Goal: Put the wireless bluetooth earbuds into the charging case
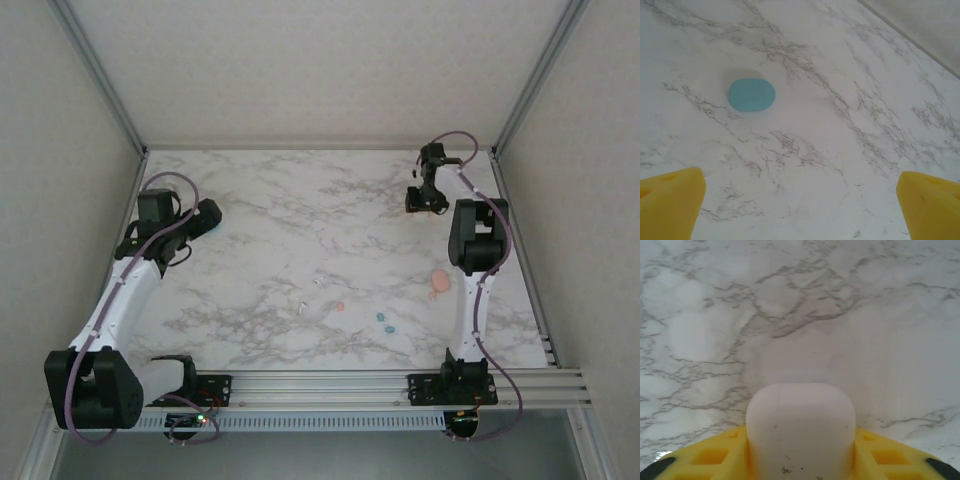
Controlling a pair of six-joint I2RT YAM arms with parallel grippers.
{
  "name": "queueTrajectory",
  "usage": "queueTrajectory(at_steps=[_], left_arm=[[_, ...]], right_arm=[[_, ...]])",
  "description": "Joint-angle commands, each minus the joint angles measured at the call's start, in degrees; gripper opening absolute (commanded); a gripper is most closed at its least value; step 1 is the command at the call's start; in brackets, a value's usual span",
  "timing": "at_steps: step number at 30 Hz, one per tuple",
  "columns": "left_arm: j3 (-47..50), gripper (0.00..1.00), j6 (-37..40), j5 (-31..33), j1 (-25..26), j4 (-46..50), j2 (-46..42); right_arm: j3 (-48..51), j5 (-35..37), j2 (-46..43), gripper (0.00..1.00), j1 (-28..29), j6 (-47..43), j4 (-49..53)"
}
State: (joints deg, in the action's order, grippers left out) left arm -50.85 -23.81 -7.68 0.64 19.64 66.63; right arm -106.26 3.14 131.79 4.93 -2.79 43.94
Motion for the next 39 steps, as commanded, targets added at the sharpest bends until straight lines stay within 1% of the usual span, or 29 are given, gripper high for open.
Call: queueTrajectory(at_steps=[1,3,6,9,12,13,16,18,20,22,26,29,32,34,39], left_arm=[[0.4,0.98,0.88,-0.58,0.23,1.4,-1.32],[0.49,0.98,0.8,-0.75,0.23,1.35,-1.57],[0.99,0.98,0.06,-2.22,0.23,0.38,-1.99],[1.56,0.96,-1.57,-6.29,0.37,-1.91,-1.96],[1.89,0.94,-2.35,-10.47,0.94,-4.34,-2.03],[1.84,0.94,-2.63,-11.43,1.27,-5.04,-2.03],[1.25,0.93,-2.6,-14.62,2.83,-6.72,-2.07],[0.74,0.93,-2.26,-15.55,4.17,-7.32,-2.31],[0.34,0.93,-1.66,-16.07,5.64,-7.89,-2.55],[0.05,0.92,-1.02,-17.06,7.13,-8.73,-2.78],[-0.04,0.92,-0.69,-18.56,10.0,-10.94,-2.99],[0.04,0.92,-0.7,-20.38,12.27,-12.45,-2.99],[0.4,0.91,-0.77,-22.39,14.36,-12.96,-3.21],[0.66,0.9,-1.34,-24.24,15.49,-15.32,-3.25],[0.98,0.86,-4.55,-28.75,18.6,-19.55,-2.7]], right_arm=[[3.49,1.07,-2.5,0.41,3.95,-1.61,0.74],[7.14,-0.37,-6.2,0.41,5.95,-1.71,-1.53],[13.98,-4.62,-13.54,0.41,9.42,-1.85,-6.85],[23.6,-7.49,-24.07,0.41,15.47,-4.07,-16.5],[33.45,-7.81,-34.68,0.39,21.85,-8.95,-28.21],[36.96,-9.02,-37.99,0.38,23.65,-11.3,-32.4],[46.77,-14.04,-46.43,0.35,26.92,-17.83,-45.65],[51.25,-19.22,-50.33,0.35,28.01,-22.93,-51.13],[53.64,-21.52,-52.96,0.34,29.26,-28.26,-53.34],[54.59,-22.75,-54.43,0.31,30.58,-34.43,-52.48],[56.74,-22.67,-56.4,0.32,32.66,-41.78,-54.14],[56.97,-20.58,-57.4,0.31,34.06,-45.34,-54.05],[57.21,-19.63,-58.3,0.32,34.87,-47.47,-53.83],[57.37,-19.26,-58.75,0.32,35.16,-47.86,-53.83],[57.43,-20.04,-59.78,0.33,35.33,-46.9,-54.4]])
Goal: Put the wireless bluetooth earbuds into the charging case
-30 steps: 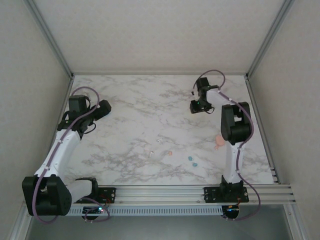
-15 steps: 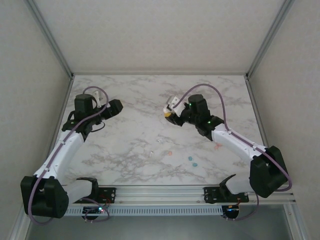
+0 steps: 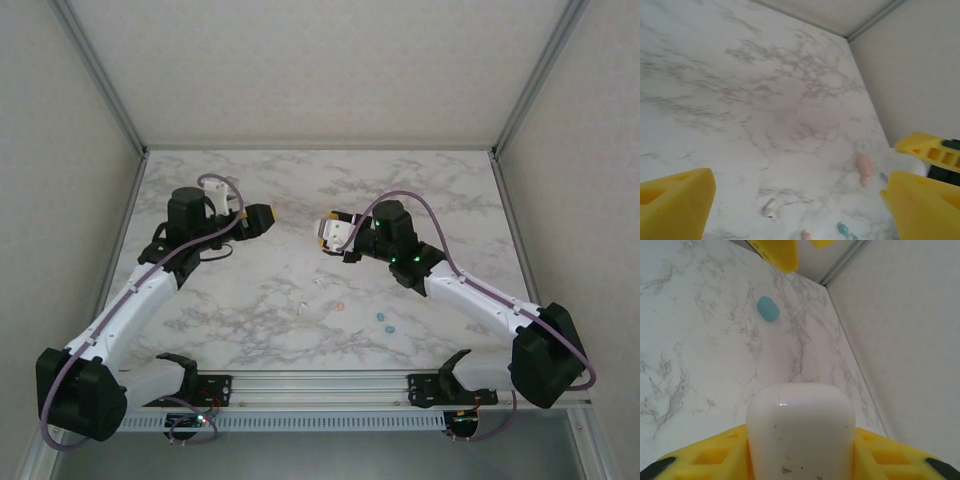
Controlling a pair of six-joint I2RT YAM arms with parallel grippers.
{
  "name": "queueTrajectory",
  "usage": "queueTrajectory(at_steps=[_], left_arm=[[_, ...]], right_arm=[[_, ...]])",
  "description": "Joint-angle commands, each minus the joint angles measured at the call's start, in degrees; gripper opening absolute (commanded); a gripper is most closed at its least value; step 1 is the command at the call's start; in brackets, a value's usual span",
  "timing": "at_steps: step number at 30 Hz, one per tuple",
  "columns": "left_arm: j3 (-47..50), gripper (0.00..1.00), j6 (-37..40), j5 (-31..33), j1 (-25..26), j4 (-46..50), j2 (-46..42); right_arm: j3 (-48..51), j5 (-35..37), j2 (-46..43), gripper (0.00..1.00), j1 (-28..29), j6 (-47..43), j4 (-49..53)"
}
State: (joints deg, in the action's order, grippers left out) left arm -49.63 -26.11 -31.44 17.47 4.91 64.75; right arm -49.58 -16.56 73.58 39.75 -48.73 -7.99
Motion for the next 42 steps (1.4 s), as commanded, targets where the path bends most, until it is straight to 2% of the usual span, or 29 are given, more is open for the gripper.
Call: queueTrajectory(at_steps=[1,4,7,11,13,17,22,26,33,42], left_arm=[[-0.61,0.85,-2.32,-5.52,2.39,-4.92,-0.56],[-2.08,0.83,-1.07,-5.09,3.22,-3.33,-0.28],[-2.95,0.83,-0.24,-7.31,3.78,-3.75,-0.11],[-3.73,0.83,0.84,-4.95,4.49,-1.82,0.12],[-3.38,0.83,1.37,-0.83,4.5,-0.7,-0.35],[-2.96,0.83,1.48,7.32,4.52,1.2,-1.61],[-1.93,0.84,1.29,12.72,4.5,3.1,-3.26],[-1.55,0.85,1.75,15.62,4.51,4.71,-4.16],[-1.03,0.85,1.61,17.7,4.5,5.37,-4.8],[-0.57,0.86,1.28,19.21,4.55,6.44,-4.85]], right_arm=[[0.94,-0.76,-1.84,0.33,0.53,0.12,-3.23],[1.5,-2.16,-2.32,0.33,0.51,1.44,-4.93],[1.09,-2.17,-2.14,0.33,0.51,1.88,-3.97],[0.07,-0.82,-1.37,0.36,0.27,4.35,-2.81],[-5.18,4.83,2.47,0.38,-1.35,12.27,4.84],[-20.6,14.11,14.73,0.39,-7.11,35.18,27.95],[-25.52,17.9,25.28,0.36,-12.12,55.31,38.25],[-27.77,16.12,30.24,0.36,-14.46,66.05,44.69],[-27.0,17.96,33.28,0.37,-14.6,77.58,47.21],[-25.13,16.81,36.01,0.38,-14.58,81.66,46.21]])
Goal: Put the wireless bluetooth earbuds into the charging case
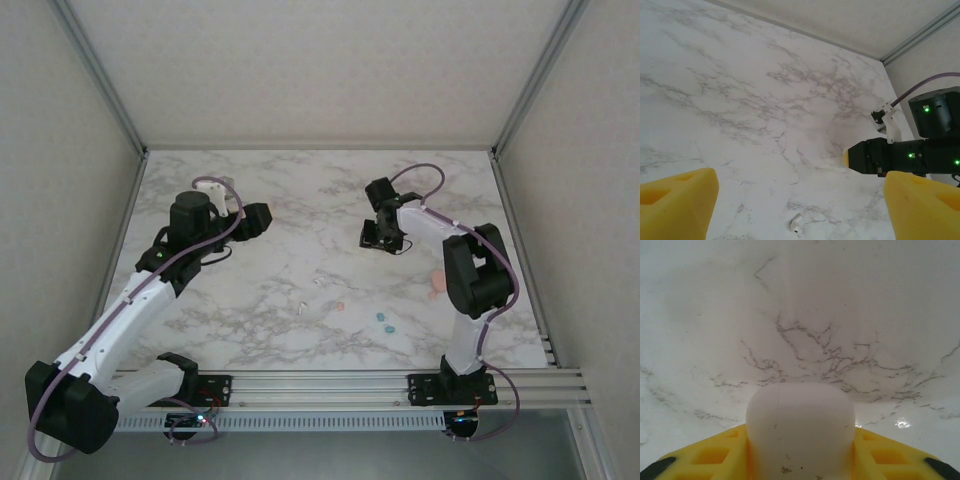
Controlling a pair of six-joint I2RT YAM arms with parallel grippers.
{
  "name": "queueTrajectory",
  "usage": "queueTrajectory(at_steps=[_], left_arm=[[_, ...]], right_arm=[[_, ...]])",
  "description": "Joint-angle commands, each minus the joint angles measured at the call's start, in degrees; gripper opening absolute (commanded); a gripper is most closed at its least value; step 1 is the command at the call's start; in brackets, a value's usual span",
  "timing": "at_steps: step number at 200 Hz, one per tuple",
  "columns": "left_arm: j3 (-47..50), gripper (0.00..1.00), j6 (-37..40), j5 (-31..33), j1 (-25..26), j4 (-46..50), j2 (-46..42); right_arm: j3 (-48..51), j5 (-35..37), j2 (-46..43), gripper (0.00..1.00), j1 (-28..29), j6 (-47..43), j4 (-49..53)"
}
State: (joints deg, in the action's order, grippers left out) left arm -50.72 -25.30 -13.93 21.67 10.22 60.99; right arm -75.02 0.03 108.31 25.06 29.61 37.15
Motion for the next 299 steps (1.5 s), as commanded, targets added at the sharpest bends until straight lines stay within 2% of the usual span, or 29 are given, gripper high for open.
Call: queueTrajectory(at_steps=[1,77,135,177,210,224,249,274,299], left_arm=[[0.53,0.86,0.41,1.89,0.3,1.17,-1.07],[0.53,0.86,0.63,2.6,0.3,1.45,-0.85],[0.18,0.86,0.61,2.24,0.3,1.31,-0.09],[-0.14,0.87,0.61,2.16,0.3,1.2,0.49],[-0.33,0.87,0.46,2.38,0.3,1.41,0.3],[-0.17,0.87,0.37,2.51,0.3,1.31,0.2],[-0.7,0.87,0.42,2.64,0.3,2.19,-0.05],[-0.24,0.87,0.51,3.42,0.3,2.44,-1.46],[0.35,0.87,0.91,3.83,0.26,2.44,-2.67]], right_arm=[[0.48,0.14,1.45,0.38,0.09,3.56,0.92],[2.32,-1.12,3.26,0.43,0.36,4.58,0.29],[5.02,-5.28,-0.54,0.54,1.58,6.81,-0.7],[5.44,-11.96,-1.31,0.58,2.91,8.99,-3.76],[3.4,-12.56,-1.13,0.6,5.05,8.1,-4.66],[2.24,-18.02,-0.06,0.59,5.09,7.14,-6.64],[0.01,-21.16,-0.67,0.59,5.88,5.12,-5.96],[-2.36,-14.59,-4.0,0.59,5.71,-4.85,-0.16],[-2.75,-2.92,-6.55,0.61,5.35,-20.55,1.64]])
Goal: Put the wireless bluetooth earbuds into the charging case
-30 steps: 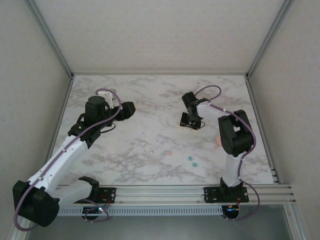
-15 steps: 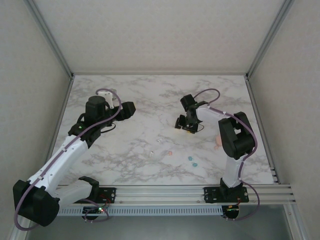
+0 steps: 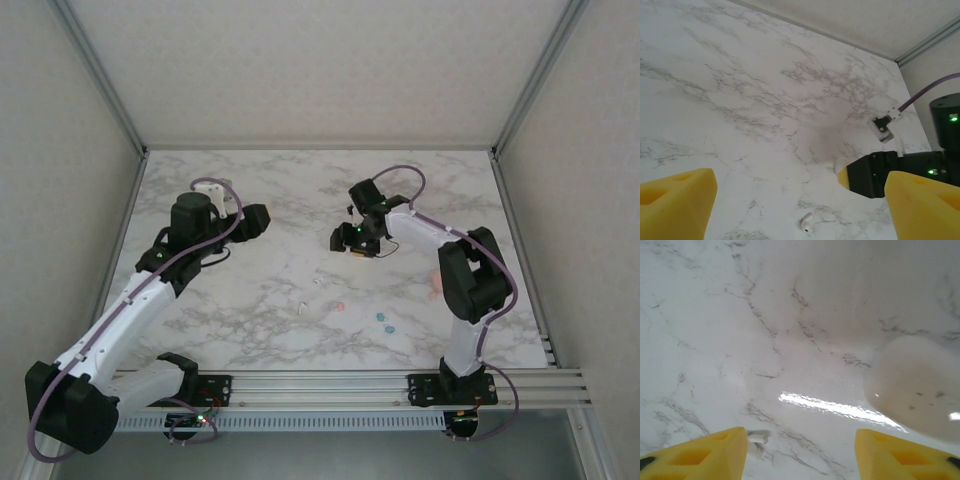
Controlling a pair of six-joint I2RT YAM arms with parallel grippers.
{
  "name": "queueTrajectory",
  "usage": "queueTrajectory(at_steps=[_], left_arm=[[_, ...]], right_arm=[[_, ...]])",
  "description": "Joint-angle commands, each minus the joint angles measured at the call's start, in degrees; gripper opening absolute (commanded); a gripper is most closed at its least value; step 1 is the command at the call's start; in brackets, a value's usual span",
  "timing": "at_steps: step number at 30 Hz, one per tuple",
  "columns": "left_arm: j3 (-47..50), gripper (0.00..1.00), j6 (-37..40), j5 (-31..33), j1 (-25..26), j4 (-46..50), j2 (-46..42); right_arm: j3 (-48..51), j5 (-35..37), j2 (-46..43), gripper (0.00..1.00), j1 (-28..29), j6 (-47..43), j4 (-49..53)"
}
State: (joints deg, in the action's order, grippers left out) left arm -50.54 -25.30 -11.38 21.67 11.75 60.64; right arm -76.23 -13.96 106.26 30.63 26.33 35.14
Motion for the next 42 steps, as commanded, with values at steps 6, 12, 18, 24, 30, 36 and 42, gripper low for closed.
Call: queueTrajectory(at_steps=[6,12,18,24,30,36,42], left_arm=[[0.0,0.88,1.69,1.34,0.3,1.24,-3.09],[0.94,0.88,1.59,2.02,0.3,0.78,-4.36],[1.63,0.88,2.3,3.02,0.3,1.61,-5.6],[1.83,0.88,2.41,3.02,0.35,1.53,-5.67],[2.2,0.89,2.46,3.03,0.3,1.26,-5.45],[2.51,0.89,3.06,3.64,0.3,1.44,-5.69],[2.64,0.89,2.98,3.47,0.3,0.61,-4.69]], right_arm=[[9.21,11.96,-8.57,0.67,-3.0,-48.35,-5.86],[11.77,4.88,-6.99,0.7,-6.65,-65.35,-6.66],[9.78,1.65,-3.93,0.71,-7.43,-71.21,-5.7],[8.39,-0.24,-0.02,0.7,-7.67,-72.75,-5.2],[6.81,0.33,3.51,0.7,-8.16,-73.39,-6.04],[5.35,-1.45,6.01,0.65,-8.29,-73.38,-5.48],[6.55,-1.2,5.37,0.53,-8.17,-73.55,-6.99]])
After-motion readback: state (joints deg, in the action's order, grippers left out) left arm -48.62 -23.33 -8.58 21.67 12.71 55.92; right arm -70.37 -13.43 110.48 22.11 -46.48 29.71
